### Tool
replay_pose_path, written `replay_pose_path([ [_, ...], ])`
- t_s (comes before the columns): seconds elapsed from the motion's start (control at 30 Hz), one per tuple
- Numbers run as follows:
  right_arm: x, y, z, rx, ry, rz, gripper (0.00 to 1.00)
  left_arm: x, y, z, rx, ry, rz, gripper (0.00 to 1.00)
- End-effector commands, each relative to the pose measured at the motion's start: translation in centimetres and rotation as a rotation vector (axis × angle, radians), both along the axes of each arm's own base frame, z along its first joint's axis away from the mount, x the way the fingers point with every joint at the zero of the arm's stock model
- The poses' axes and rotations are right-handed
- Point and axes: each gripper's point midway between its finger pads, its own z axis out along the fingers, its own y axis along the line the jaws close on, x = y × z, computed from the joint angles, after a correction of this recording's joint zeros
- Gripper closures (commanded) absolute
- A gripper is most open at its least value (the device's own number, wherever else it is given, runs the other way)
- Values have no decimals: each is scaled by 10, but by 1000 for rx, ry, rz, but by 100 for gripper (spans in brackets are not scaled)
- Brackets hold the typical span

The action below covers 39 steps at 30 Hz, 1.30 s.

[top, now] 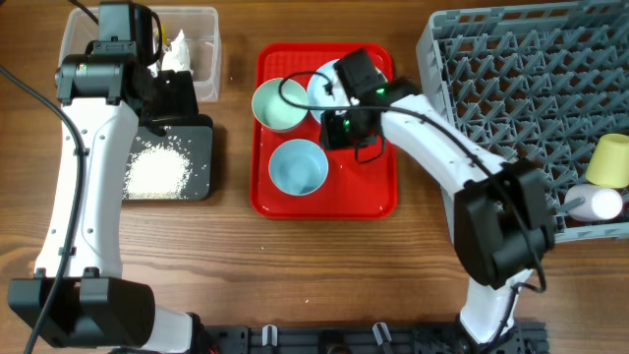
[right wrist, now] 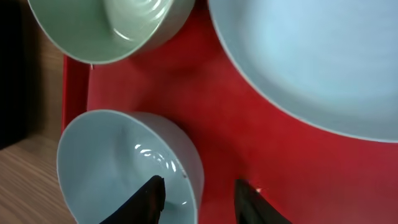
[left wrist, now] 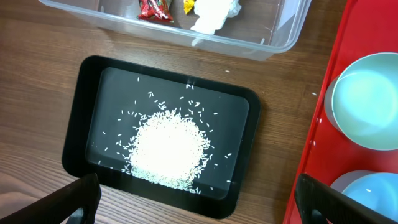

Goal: Sort waste into correct bins and load items into the dishwasher rack
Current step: 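Move the right gripper back to the light blue bowl on the red tray, then grasp the light blue bowl and place it in the rack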

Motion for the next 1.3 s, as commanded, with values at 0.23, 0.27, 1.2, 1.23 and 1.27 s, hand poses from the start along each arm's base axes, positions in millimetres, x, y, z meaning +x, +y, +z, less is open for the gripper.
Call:
replay_pose_path([
  [0.23, -10, -3, -46, -67, 46, 7, 73, 0, 4, -1, 5, 0, 15, 0],
  [0.27, -10, -3, -46, -67, 46, 7, 76, 0, 4, -1, 5, 0, 15, 0],
  [1.2, 120, -350, 191, -1210, -757, -682, 96, 0, 4, -1, 5, 0, 15, 0],
  [1.23, 124, -354, 180, -1256, -734, -666, 95, 0, 4, -1, 5, 0, 15, 0],
  [1.27, 128, -355, 172, -1289, -720, -651, 96, 0, 4, -1, 5, 0, 15, 0],
])
